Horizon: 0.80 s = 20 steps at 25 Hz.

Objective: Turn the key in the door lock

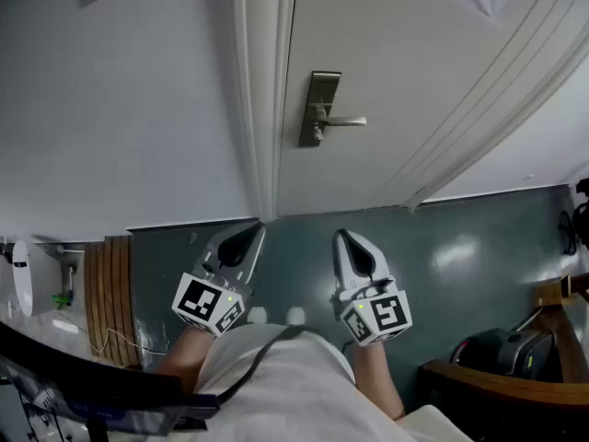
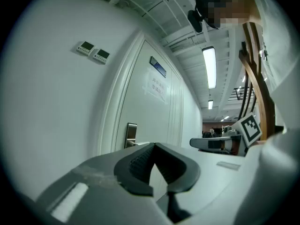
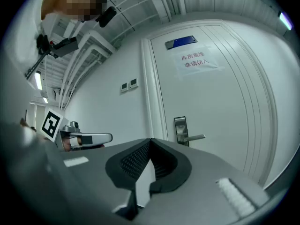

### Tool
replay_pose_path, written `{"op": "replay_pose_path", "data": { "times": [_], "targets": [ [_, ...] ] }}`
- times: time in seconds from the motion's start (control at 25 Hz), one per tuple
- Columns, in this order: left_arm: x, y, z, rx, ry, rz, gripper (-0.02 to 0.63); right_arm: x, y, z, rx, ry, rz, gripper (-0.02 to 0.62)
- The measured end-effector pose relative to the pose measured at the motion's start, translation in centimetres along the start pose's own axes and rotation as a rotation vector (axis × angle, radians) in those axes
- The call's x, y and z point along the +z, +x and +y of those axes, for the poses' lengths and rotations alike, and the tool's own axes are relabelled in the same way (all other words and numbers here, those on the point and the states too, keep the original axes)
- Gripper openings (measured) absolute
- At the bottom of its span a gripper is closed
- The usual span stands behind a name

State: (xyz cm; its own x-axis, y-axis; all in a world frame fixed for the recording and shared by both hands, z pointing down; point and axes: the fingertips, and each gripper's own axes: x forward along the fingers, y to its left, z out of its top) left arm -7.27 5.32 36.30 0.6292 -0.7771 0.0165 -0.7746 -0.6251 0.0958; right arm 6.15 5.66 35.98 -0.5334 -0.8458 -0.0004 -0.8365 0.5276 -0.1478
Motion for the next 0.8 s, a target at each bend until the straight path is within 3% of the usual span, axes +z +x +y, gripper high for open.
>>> {"op": "replay_pose_path", "data": {
  "times": [0.8],
  "targets": [
    [-0.4,1.4,-0.7,0.067,-0.004,0.012,0.006,-1.4,-0.4,-2.2,0.048,0.034,0.039,0.008]
  ]
}}
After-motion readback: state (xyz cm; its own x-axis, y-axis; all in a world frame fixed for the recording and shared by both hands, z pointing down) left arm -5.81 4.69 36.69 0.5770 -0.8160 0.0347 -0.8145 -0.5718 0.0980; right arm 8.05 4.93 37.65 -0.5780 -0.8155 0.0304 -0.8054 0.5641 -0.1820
